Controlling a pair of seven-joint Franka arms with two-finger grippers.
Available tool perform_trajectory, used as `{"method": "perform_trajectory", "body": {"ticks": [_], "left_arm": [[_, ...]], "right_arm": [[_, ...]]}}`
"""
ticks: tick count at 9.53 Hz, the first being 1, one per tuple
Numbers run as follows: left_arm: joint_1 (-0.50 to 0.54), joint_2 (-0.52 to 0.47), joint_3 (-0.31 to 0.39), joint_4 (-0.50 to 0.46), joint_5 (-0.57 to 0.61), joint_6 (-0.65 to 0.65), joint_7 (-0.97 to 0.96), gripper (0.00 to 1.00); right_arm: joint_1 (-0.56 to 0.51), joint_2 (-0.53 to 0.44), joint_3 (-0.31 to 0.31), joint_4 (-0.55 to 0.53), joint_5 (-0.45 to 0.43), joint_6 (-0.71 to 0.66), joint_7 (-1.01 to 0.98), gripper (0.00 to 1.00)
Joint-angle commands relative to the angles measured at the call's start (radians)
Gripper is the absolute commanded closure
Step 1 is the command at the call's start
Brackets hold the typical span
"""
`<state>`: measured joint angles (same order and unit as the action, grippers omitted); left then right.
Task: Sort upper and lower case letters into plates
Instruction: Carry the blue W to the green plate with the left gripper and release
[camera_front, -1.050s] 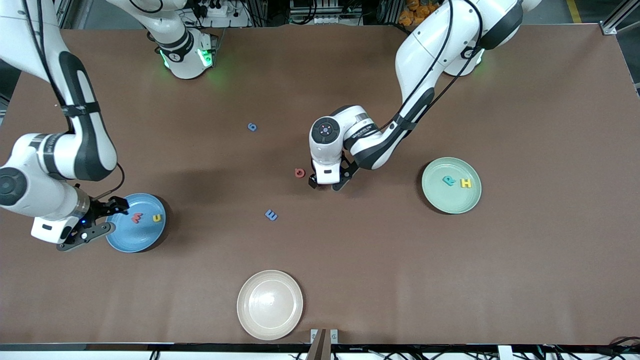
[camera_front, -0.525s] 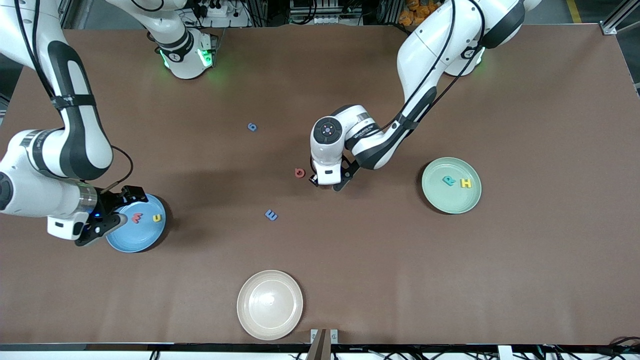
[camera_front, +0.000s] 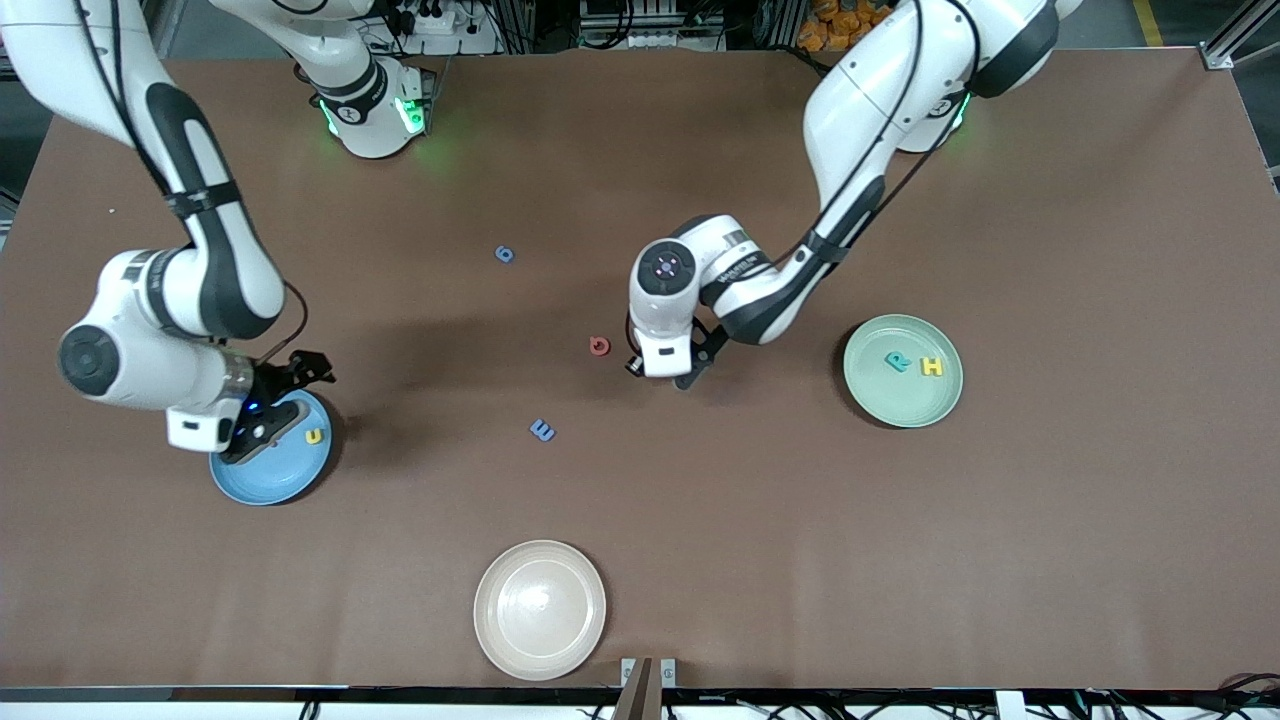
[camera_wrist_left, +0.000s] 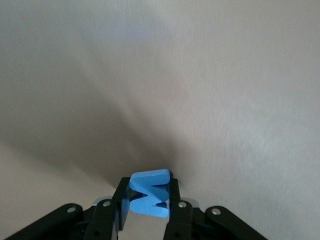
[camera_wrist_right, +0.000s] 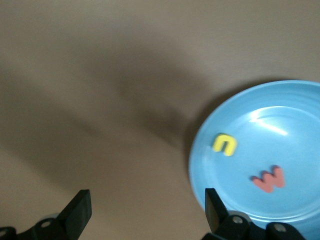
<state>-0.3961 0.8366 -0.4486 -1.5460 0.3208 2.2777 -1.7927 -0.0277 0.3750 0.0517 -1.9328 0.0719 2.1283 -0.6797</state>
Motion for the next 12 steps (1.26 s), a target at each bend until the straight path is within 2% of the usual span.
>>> {"method": "perform_trajectory", "body": {"ticks": [1,2,3,4,6,8,10,11,12], "left_arm": [[0.214,-0.062,-0.155,-0.034,-0.017,-0.161,0.219,0.85],[0.282,-0.074,-0.194,-0.039,-0.008,-0.259,0.327,0.86],[0.351,-0.106,-0.208,-0.078,-0.003,-0.308,0.467,0.91],[0.429,-0.176,-0.210,-0.176,0.000,-0.300,0.610,0.91],[0.560,-0.278,-0.211,-0.308,0.000,-0.279,0.870,0.91],[0.685,-0.361,-0.220,-0.426,0.000,-0.241,1.089,0.91],[0.846,-0.427,-0.301,-0.582,0.000,-0.126,1.200,0.90],[0.902,-0.441,-0.344,-0.627,0.000,-0.107,1.199,0.85],[0.940,-0.441,-0.376,-0.649,-0.003,-0.106,1.196,0.62]], "right_arm": [[0.067,-0.122,-0.003,-0.124,-0.021,0.035,-0.015,0.00],[0.104,-0.136,0.000,-0.135,-0.023,0.035,-0.015,0.00],[0.135,-0.152,0.011,-0.150,-0.026,0.036,-0.014,0.00],[0.140,-0.172,0.058,-0.179,-0.027,0.048,-0.008,0.00],[0.147,-0.211,0.156,-0.299,-0.055,0.169,0.003,0.00],[0.239,-0.211,0.186,-0.347,-0.063,0.191,0.099,0.00],[0.323,-0.206,0.213,-0.412,-0.110,0.241,0.266,0.00],[0.325,-0.205,0.243,-0.448,-0.127,0.266,0.326,0.00],[0.328,-0.203,0.260,-0.480,-0.129,0.280,0.342,0.00]]}}
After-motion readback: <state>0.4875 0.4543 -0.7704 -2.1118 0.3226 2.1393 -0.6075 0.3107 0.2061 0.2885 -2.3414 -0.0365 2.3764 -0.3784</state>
